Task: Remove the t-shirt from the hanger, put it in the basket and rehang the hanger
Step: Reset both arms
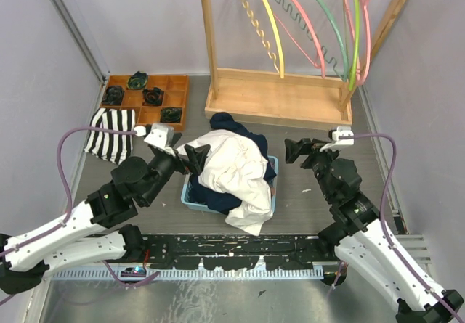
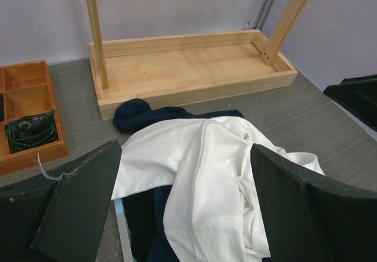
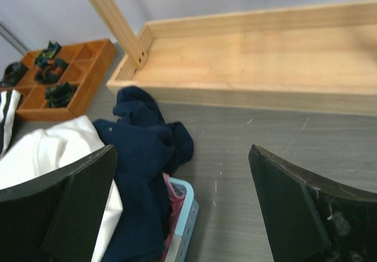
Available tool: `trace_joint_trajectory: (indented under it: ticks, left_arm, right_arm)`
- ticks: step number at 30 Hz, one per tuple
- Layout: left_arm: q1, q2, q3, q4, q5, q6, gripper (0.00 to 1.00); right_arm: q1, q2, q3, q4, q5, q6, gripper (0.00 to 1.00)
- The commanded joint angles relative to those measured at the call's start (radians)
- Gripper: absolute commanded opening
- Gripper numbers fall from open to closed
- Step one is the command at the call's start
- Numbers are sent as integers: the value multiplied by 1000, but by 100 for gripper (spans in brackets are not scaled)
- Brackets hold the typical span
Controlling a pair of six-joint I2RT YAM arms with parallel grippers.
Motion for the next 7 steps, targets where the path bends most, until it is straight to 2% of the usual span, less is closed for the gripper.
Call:
trace_joint_trajectory:
  ticks: [1, 7]
  left_arm:
    - [-3, -21, -20, 49, -35, -3, 98]
    - [-4, -32, -34, 66, -39, -3, 98]
  right_arm:
    - [-1, -13, -36, 19, -33, 56, 100]
    - [-1, 8, -14, 15, -29, 42, 100]
